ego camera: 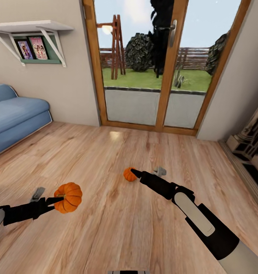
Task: Place each of the two pumpkins and all three candles from the living room inside a cabinet in the living room (use any cabinet), then make sure every cabinet is closed, and position the cauldron so it is next to a table in the living room.
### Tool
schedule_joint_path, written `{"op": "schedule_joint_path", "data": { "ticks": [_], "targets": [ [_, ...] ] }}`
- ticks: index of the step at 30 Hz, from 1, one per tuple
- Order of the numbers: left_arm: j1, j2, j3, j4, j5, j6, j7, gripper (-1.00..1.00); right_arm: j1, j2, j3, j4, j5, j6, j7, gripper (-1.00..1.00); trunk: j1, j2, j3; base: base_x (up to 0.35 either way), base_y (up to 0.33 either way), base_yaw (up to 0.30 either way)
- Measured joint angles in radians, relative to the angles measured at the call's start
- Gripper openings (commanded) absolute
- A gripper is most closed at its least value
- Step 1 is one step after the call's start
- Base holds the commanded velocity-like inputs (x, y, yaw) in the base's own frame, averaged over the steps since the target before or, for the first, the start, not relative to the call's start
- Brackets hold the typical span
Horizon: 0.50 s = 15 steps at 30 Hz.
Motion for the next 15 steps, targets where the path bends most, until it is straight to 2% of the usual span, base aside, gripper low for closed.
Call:
{"op": "schedule_joint_path", "data": {
  "ticks": [8, 15],
  "targets": [
    [0.0, 0.0, 0.0, 0.0, 0.0, 0.0, 0.0, -1.0, 0.0, 0.0, 0.0, 0.0, 0.0, 0.0, 0.001, 1.0, 0.0, 0.0, 0.0, 0.299, 0.0, 0.248],
    [0.0, 0.0, -0.001, 0.0, 0.0, 0.0, 0.0, -1.0, 0.0, -0.002, 0.0, 0.0, -0.001, 0.001, 0.0, 1.0, 0.0, 0.0, 0.0, 0.297, 0.018, 0.048]
  ]
}}
